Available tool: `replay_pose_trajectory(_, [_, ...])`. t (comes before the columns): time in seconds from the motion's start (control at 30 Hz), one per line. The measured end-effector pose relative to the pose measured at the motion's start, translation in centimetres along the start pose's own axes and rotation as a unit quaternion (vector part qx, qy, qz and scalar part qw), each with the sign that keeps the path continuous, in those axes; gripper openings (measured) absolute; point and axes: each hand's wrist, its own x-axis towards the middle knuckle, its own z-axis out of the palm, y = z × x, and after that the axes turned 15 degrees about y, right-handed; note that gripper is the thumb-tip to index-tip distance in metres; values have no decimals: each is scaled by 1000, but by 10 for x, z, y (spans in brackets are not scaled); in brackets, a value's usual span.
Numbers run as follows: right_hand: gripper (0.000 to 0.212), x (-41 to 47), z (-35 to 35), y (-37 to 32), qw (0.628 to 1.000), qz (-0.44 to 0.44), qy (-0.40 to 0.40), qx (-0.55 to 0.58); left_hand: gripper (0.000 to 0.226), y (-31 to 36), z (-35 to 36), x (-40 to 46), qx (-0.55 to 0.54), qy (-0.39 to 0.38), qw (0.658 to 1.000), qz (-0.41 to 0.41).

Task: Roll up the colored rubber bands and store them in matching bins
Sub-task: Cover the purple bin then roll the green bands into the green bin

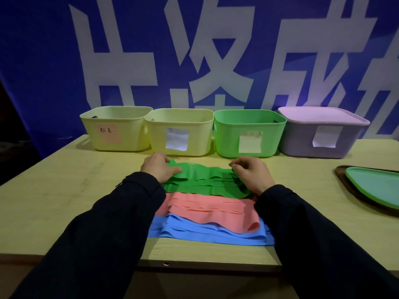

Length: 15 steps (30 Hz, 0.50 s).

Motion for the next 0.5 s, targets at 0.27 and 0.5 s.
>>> replay_pose_trajectory(0.27, [15, -3, 0, -1, 999, 0, -29, -17, 54, -7, -19, -6, 33, -22, 999, -1])
replay_pose_trajectory(0.5, [14, -2, -3, -6, 1000, -12, -7, 3, 53, 19, -43, -10, -242, -75, 966, -51])
